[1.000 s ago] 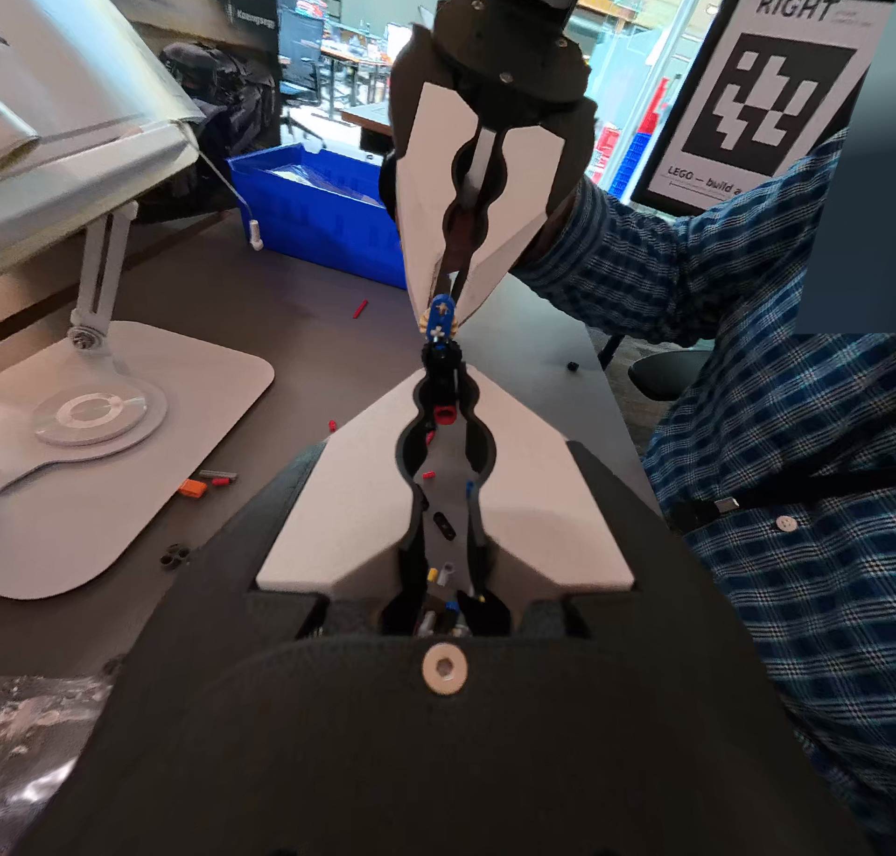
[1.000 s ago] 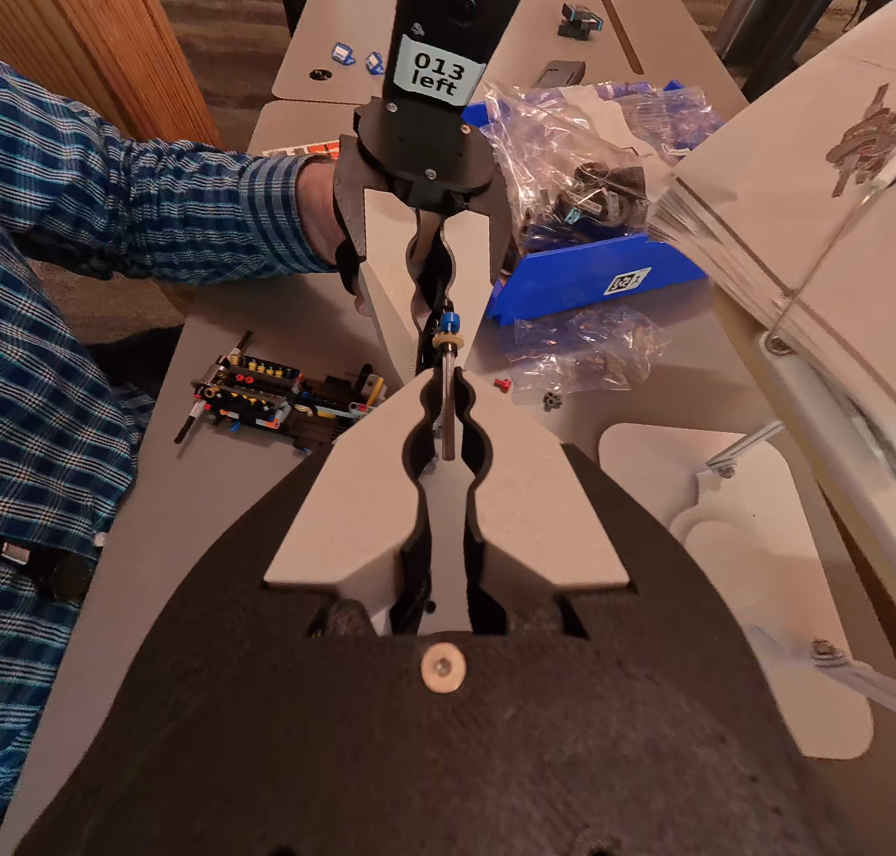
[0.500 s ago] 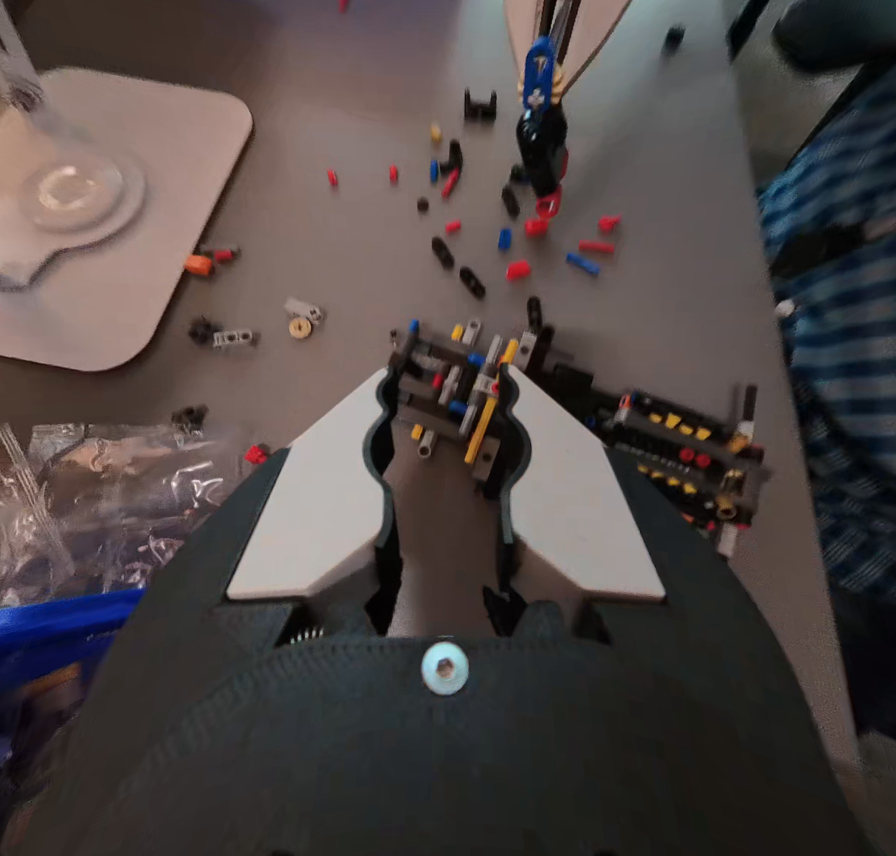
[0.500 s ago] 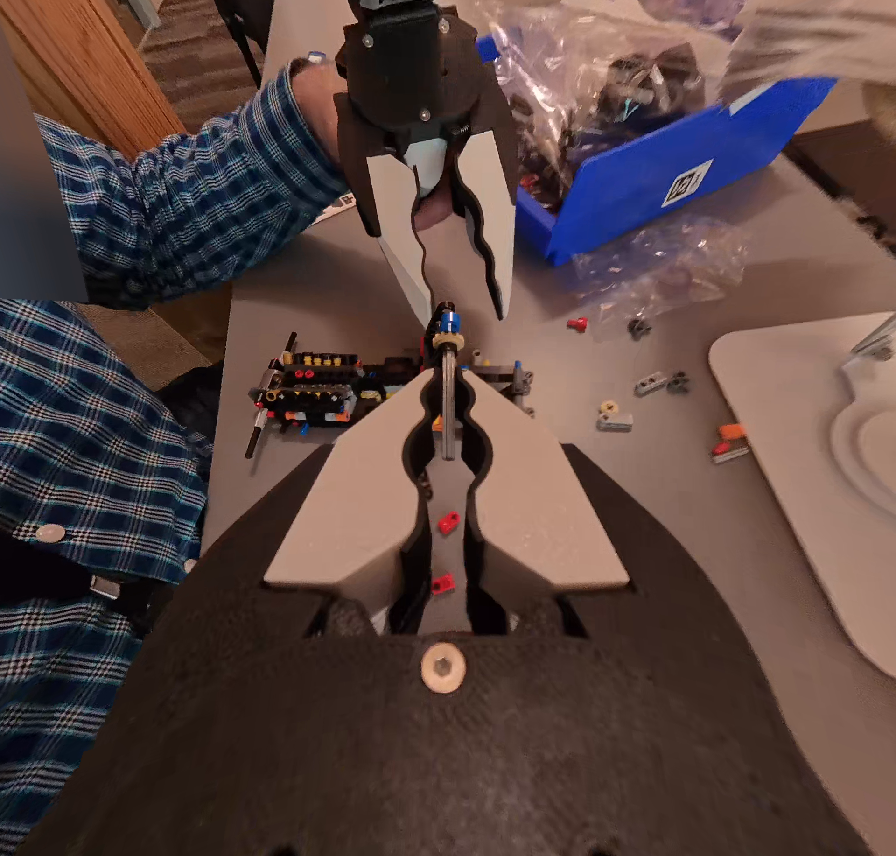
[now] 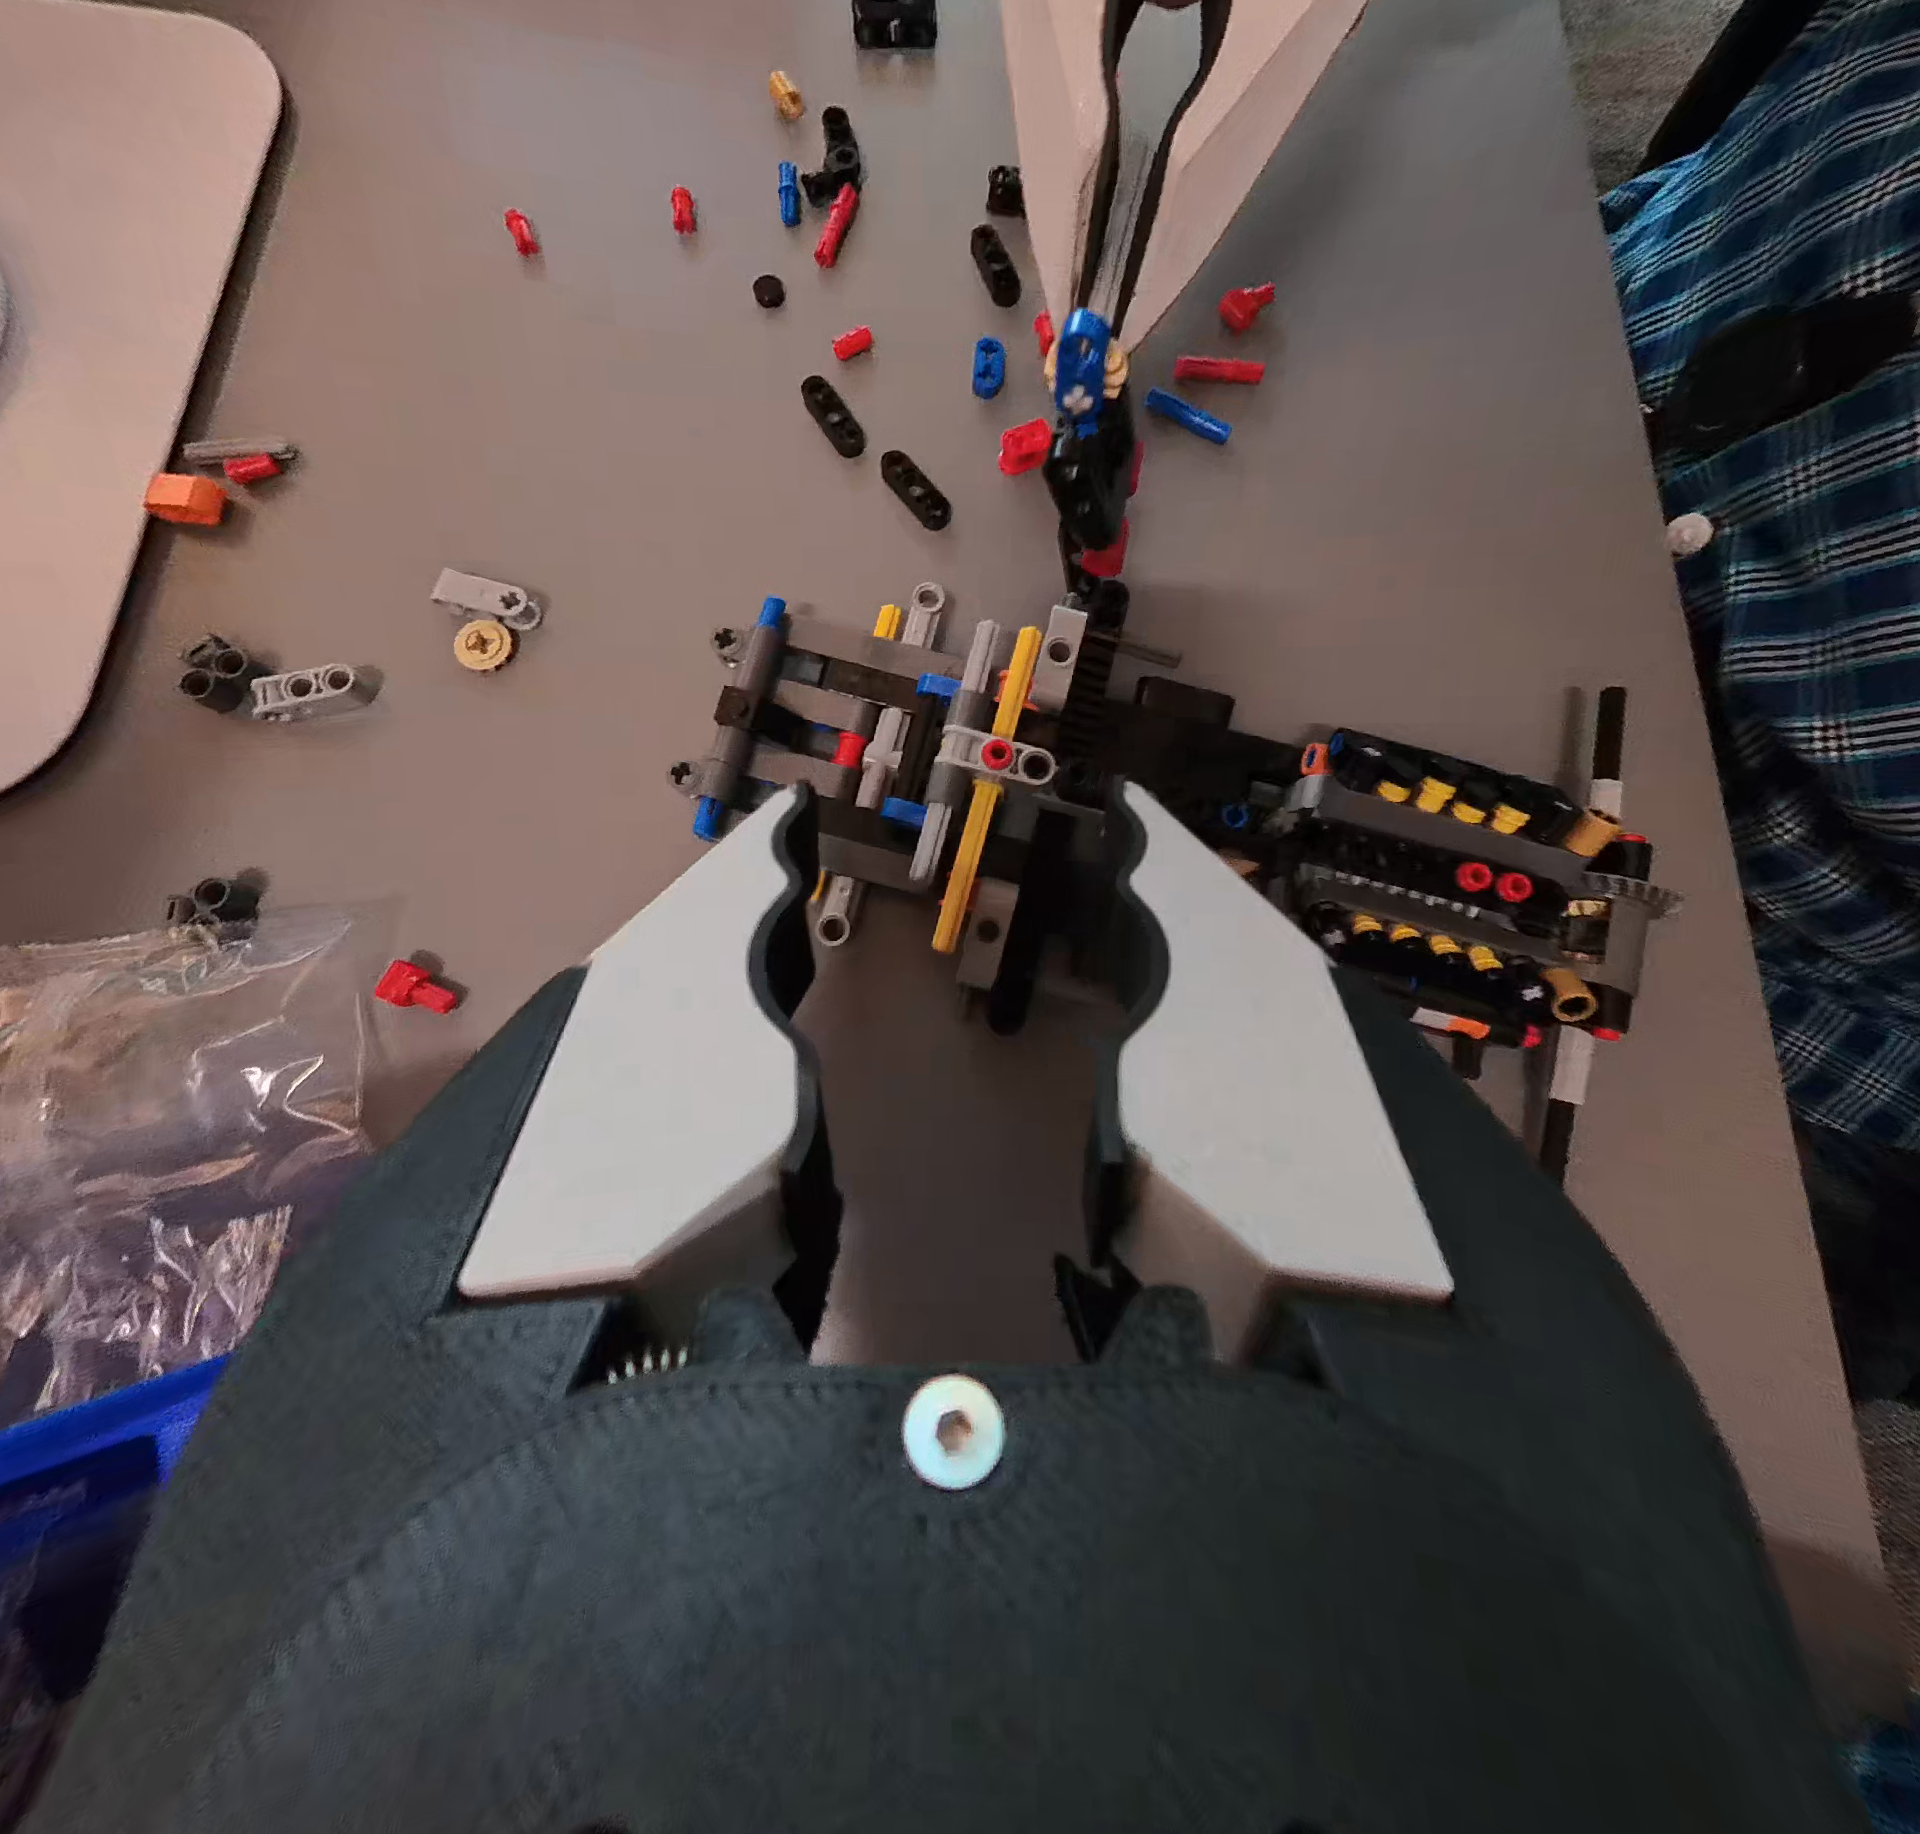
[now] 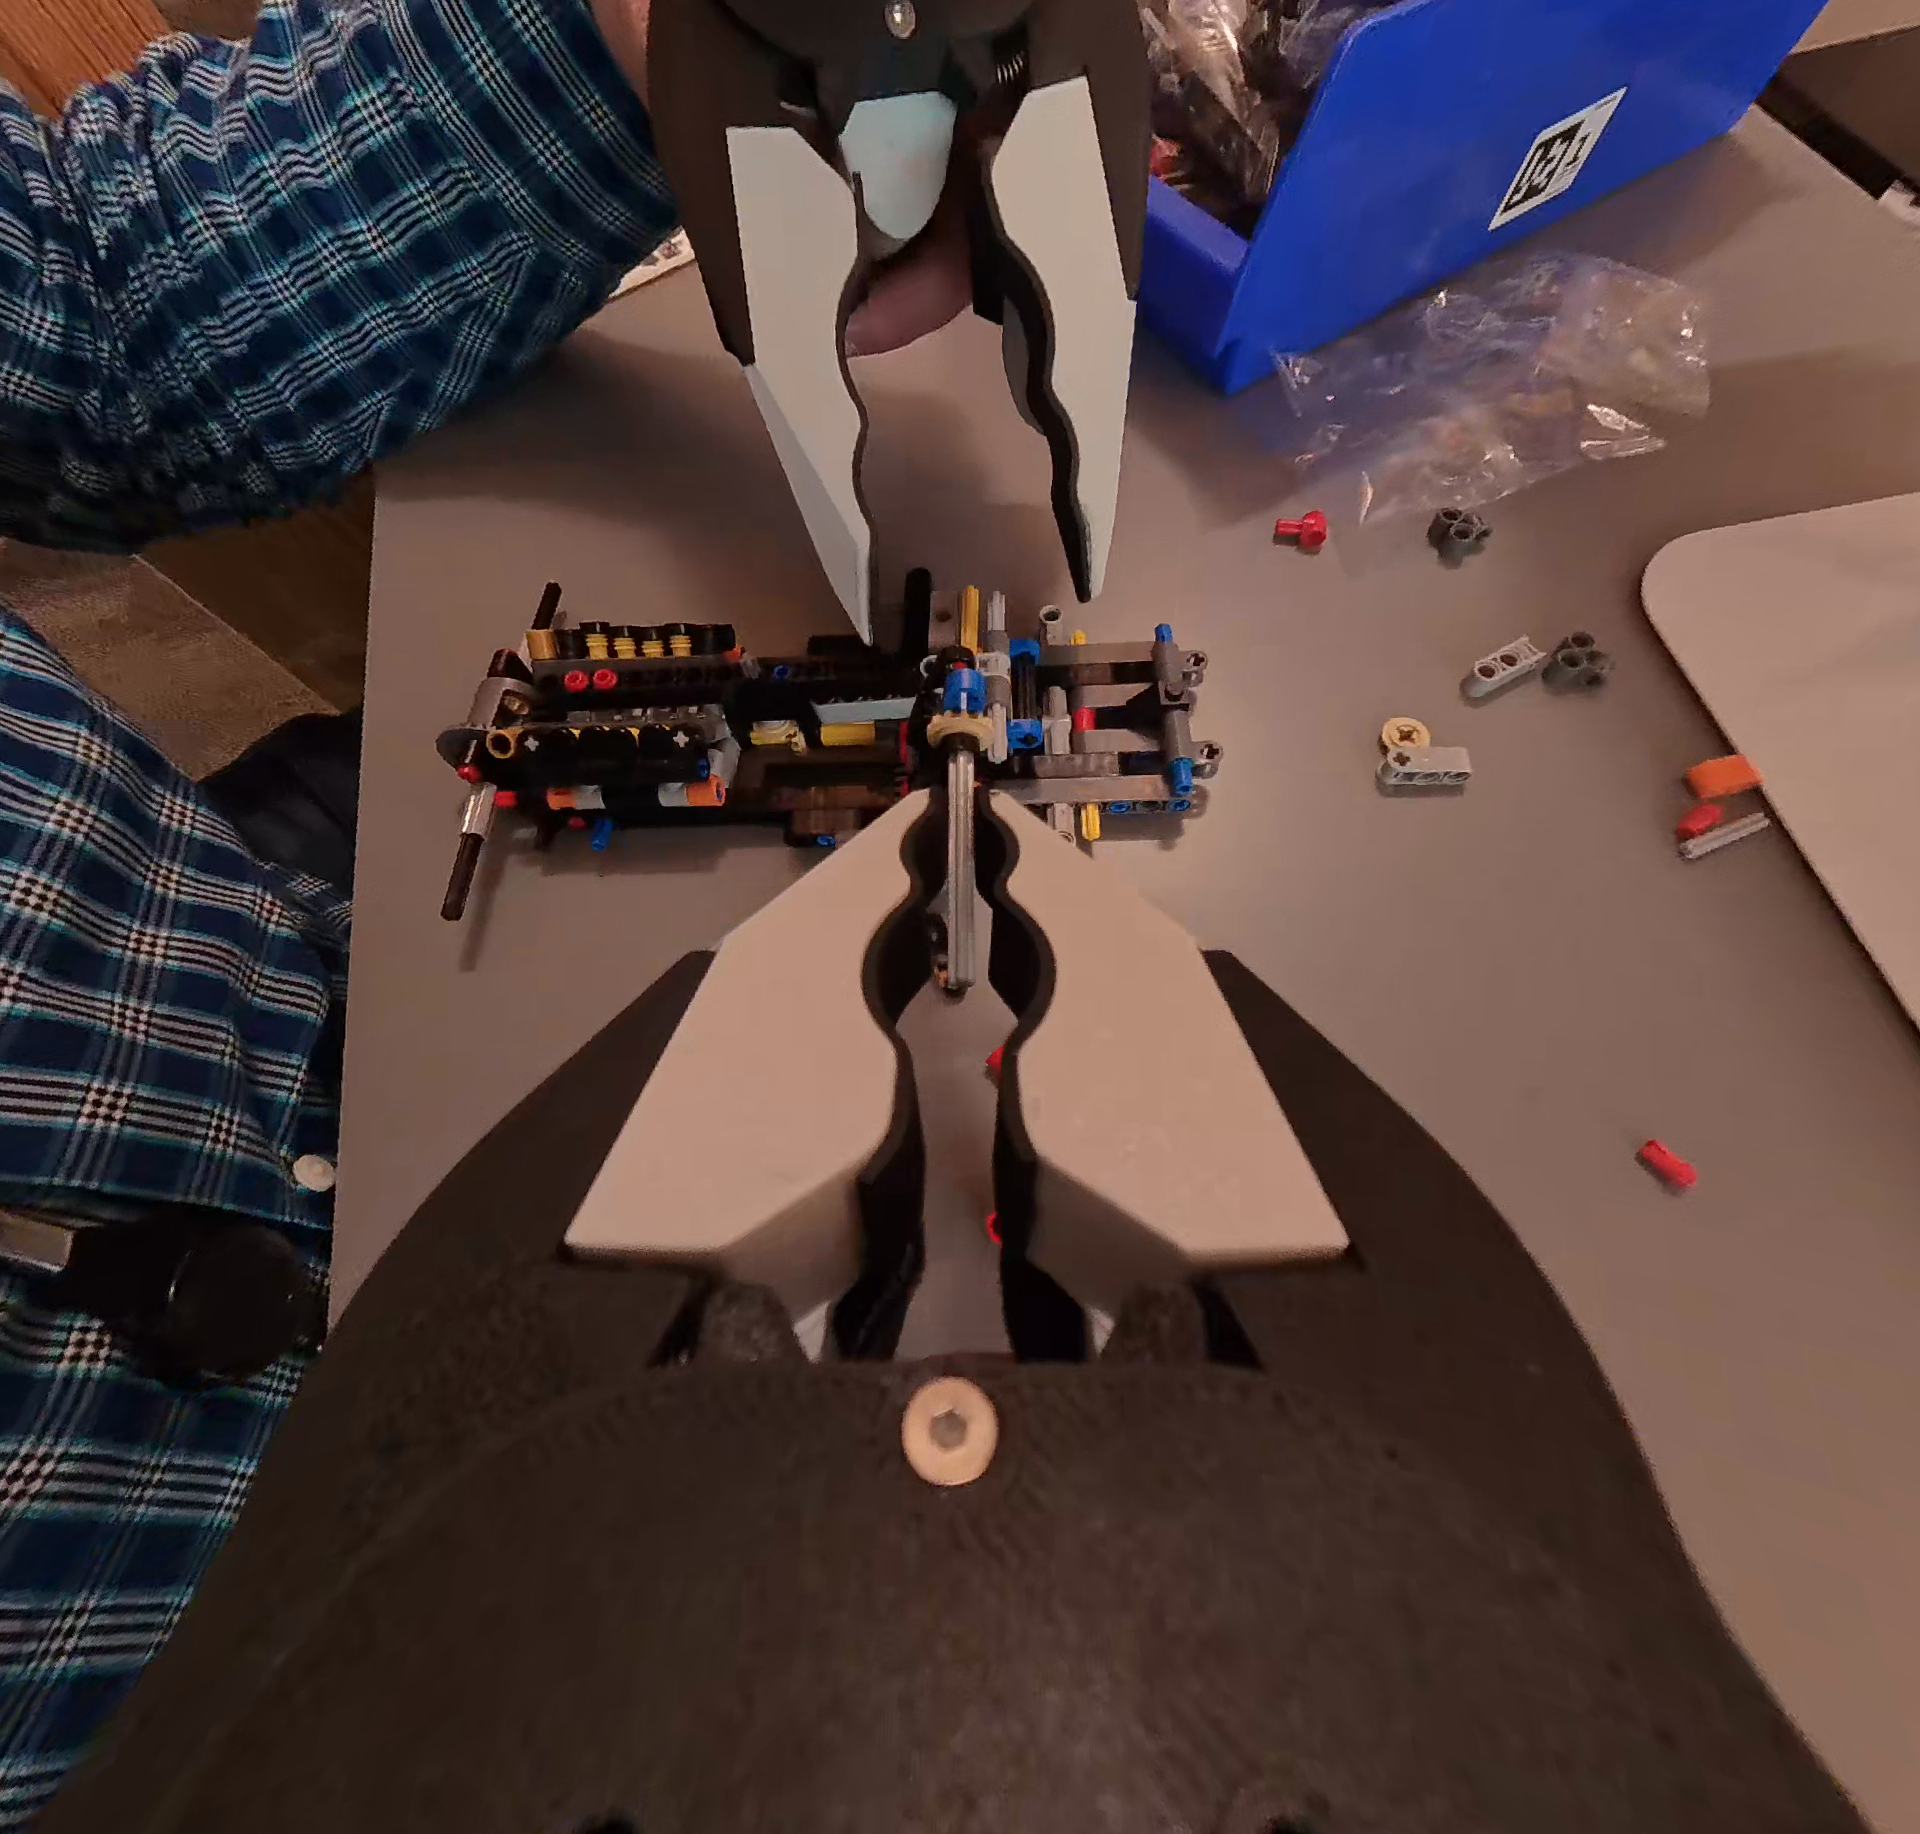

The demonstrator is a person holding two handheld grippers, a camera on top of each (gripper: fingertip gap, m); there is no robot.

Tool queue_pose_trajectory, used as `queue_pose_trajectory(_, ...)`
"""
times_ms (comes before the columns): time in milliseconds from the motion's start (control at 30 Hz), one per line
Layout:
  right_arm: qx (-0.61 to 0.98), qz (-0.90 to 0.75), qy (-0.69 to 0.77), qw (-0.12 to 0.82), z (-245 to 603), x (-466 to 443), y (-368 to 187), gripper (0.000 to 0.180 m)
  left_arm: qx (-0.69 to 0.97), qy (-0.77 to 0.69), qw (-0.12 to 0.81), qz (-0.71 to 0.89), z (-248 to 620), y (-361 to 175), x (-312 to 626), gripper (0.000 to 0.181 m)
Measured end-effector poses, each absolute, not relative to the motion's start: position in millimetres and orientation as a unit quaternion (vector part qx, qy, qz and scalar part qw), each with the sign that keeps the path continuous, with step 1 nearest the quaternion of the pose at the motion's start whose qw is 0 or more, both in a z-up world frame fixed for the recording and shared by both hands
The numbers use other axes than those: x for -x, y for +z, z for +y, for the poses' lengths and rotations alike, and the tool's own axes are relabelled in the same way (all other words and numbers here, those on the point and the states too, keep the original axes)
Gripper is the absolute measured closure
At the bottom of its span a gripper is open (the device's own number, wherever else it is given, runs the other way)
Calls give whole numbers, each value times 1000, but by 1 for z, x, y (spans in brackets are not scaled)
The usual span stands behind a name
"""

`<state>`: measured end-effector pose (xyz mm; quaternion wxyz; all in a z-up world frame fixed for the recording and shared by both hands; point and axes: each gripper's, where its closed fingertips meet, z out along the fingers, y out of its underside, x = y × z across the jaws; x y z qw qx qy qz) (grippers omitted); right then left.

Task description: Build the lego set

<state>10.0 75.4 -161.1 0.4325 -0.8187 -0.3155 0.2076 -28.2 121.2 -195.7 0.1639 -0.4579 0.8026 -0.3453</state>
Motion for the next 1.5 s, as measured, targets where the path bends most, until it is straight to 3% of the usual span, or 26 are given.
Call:
queue_pose_trajectory(33,817,-314,209,436,75,-10,-160,178,460,-344,162,802,122,-197,28,126)
queue_pose_trajectory(767,815,-318,177,451,71,-7,-160,178,468,-389,159,777,118,-192,20,103)
queue_pose_trajectory(1500,815,-323,150,457,70,-10,-164,179,475,-386,135,779,116,-205,20,98)
